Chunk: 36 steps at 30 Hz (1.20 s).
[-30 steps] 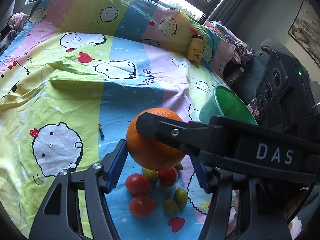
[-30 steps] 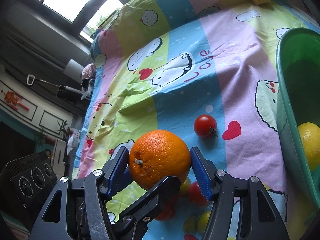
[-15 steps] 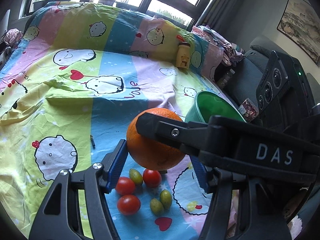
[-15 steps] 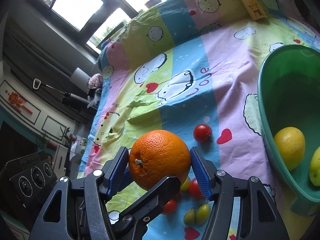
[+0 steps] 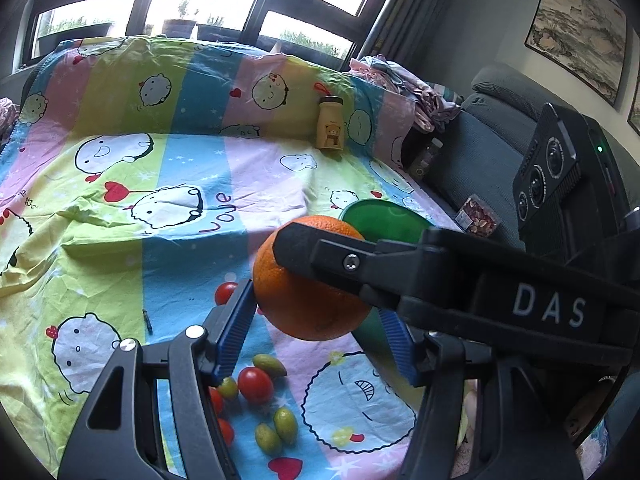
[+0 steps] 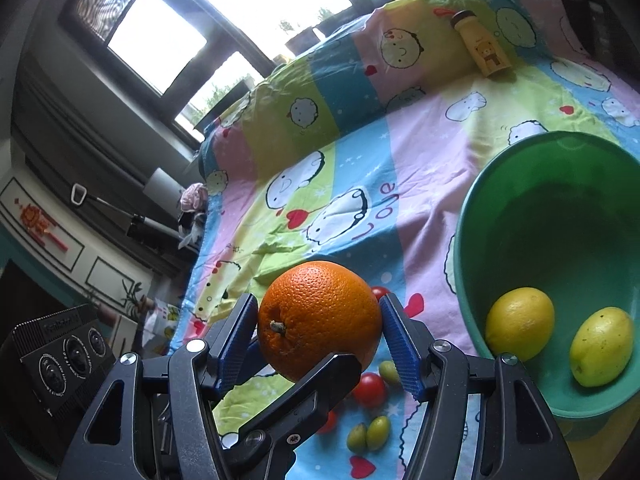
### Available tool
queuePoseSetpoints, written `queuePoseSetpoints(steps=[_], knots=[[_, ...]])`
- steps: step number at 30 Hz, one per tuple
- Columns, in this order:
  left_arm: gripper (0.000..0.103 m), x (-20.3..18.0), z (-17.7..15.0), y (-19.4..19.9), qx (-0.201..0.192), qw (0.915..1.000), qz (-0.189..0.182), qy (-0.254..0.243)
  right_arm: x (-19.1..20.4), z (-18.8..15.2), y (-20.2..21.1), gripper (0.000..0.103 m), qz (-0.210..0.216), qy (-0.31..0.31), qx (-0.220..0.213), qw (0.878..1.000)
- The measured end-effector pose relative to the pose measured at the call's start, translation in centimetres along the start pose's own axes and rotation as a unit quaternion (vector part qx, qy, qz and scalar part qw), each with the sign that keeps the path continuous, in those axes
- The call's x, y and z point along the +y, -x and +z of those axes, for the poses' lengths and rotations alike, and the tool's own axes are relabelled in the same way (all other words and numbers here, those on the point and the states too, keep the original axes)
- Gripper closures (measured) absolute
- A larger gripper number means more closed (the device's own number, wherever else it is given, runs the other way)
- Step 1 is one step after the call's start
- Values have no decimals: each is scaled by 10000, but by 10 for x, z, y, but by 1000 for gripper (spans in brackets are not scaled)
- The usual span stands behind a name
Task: Organize fruits
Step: 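Lift the orange and carry it over the green basin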
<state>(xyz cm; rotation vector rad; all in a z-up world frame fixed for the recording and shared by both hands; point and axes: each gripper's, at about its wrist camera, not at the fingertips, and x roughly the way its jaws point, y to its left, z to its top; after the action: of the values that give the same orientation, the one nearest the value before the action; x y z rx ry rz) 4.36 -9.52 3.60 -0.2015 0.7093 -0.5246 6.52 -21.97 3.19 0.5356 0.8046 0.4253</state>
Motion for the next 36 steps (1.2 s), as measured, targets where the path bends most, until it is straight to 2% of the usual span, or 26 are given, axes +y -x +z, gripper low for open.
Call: queuePoseSetpoints(steps=[22,36], knots=[[41,-72,17,-51,399,9956,-643,-553,-67,18,61,38,-402,-750,-579,9947],[41,-101,15,-91,863,9889,-1030,-630,-108,19,80,38,-762,-1287,-616,9868]])
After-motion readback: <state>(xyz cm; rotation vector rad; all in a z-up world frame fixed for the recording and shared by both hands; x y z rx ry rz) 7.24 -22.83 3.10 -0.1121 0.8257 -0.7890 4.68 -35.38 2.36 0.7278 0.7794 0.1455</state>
